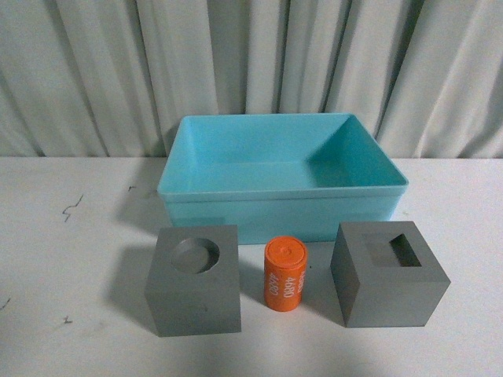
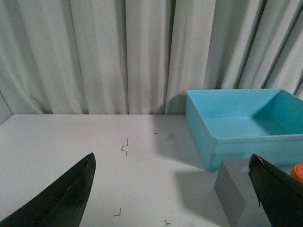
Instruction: Place gray and orange parts in blue box
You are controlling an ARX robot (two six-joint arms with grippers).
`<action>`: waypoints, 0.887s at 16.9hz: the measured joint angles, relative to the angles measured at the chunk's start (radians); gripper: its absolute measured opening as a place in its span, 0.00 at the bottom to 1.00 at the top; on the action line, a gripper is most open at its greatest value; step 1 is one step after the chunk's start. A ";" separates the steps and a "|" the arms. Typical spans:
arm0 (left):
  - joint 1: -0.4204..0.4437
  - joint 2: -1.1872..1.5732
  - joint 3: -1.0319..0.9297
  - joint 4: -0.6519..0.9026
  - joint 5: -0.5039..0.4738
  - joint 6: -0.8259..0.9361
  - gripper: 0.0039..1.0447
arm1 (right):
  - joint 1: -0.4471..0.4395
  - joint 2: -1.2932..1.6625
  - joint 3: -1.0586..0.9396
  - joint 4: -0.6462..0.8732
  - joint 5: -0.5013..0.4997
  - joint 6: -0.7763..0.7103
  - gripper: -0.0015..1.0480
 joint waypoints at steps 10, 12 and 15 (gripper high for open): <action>0.000 0.000 0.000 0.000 0.000 0.000 0.94 | 0.000 0.000 0.000 0.000 0.000 0.000 0.94; 0.000 0.000 0.000 0.000 0.000 0.000 0.94 | 0.000 0.000 0.000 0.000 0.000 0.000 0.94; 0.000 0.000 0.000 0.000 0.000 0.000 0.94 | 0.000 0.000 0.000 0.000 0.000 0.000 0.94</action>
